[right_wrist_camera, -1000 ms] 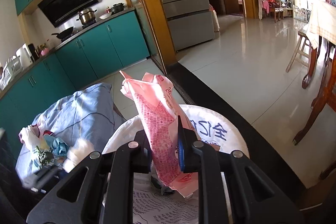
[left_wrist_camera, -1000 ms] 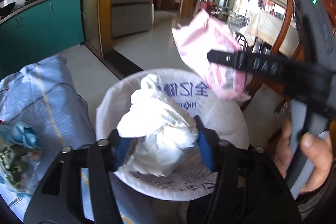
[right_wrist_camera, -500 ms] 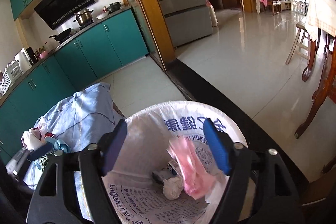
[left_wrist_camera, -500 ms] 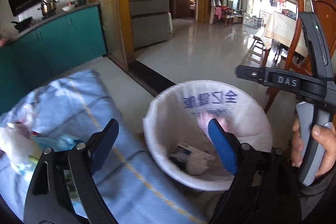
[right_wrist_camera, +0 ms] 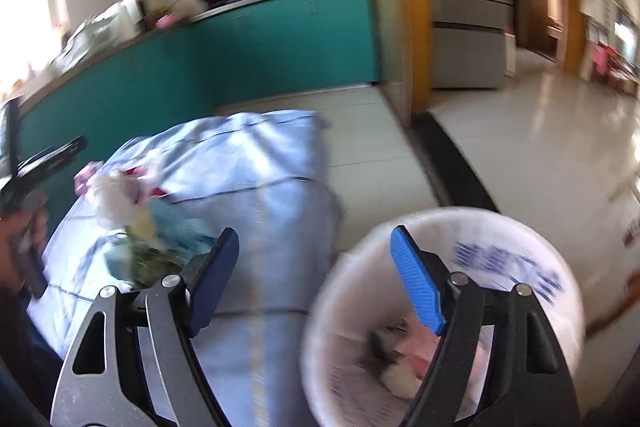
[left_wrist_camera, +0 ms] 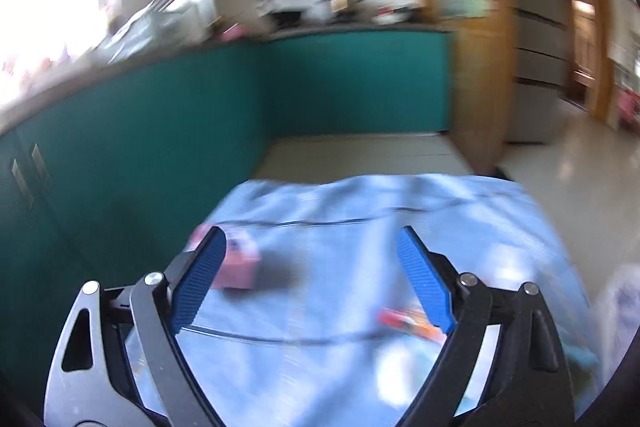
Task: Collect trash
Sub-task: 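Grasp the pink tissue pack with the left gripper while the right grasps the vegetable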
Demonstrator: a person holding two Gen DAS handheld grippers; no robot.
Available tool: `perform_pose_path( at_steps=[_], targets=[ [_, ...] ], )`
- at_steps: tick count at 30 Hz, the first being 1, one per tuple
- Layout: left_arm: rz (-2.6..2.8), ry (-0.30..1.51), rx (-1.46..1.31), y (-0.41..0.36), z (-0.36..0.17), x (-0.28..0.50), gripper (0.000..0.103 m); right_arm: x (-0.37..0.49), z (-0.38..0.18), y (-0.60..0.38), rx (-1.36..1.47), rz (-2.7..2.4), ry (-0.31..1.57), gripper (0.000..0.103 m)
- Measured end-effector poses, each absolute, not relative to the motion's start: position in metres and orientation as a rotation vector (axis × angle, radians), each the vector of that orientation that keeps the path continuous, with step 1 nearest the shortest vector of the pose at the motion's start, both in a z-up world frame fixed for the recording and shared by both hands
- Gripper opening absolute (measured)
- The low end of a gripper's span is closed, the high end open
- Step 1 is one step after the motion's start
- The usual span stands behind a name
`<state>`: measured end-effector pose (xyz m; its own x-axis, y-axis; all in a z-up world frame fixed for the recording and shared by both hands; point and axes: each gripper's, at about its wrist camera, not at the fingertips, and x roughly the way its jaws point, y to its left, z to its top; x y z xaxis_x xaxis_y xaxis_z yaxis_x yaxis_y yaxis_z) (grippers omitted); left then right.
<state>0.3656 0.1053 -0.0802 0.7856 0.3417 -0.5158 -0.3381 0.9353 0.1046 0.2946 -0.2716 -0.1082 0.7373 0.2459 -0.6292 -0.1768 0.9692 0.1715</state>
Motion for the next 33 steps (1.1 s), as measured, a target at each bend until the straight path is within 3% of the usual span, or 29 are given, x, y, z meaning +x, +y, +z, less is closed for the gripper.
perform_pose_path(
  at_steps=[9, 11, 12, 21, 22, 24, 25, 26, 29, 33],
  targets=[
    [0.425, 0.790, -0.216, 0.223, -0.145, 0.421, 0.088, 0.337, -0.106, -0.200, 0.107, 0.498, 0.732, 0.086],
    [0.406, 0.807, -0.234, 0.227, -0.154, 0.426, 0.083, 0.339, -0.114, -0.189, 0.133, 0.568, 0.780, 0.086],
    [0.401, 0.814, -0.239, 0.229, -0.157, 0.429, 0.073, 0.339, -0.116, -0.183, 0.136, 0.597, 0.793, 0.086],
    [0.338, 0.778, -0.141, 0.205, -0.150, 0.400, 0.055, 0.315, -0.139, -0.141, 0.019, 0.701, 0.878, 0.086],
    [0.330, 0.763, -0.128, 0.202, -0.146, 0.395, 0.055, 0.313, -0.141, -0.142, 0.020, 0.702, 0.883, 0.082],
    [0.298, 0.730, -0.112, 0.192, -0.135, 0.378, 0.054, 0.309, -0.144, -0.142, 0.012, 0.706, 0.899, 0.061],
    [0.286, 0.717, -0.112, 0.189, -0.131, 0.371, 0.054, 0.306, -0.145, -0.141, -0.002, 0.705, 0.906, 0.044],
    [0.275, 0.701, -0.113, 0.186, -0.126, 0.365, 0.054, 0.303, -0.145, -0.141, -0.005, 0.713, 0.904, 0.037],
    [0.246, 0.633, -0.095, 0.172, -0.108, 0.340, 0.054, 0.292, -0.141, -0.139, -0.026, 0.732, 0.881, 0.025],
    [0.199, 0.585, -0.082, 0.155, -0.095, 0.305, 0.055, 0.284, -0.135, -0.143, -0.017, 0.762, 0.858, 0.021]
  ],
)
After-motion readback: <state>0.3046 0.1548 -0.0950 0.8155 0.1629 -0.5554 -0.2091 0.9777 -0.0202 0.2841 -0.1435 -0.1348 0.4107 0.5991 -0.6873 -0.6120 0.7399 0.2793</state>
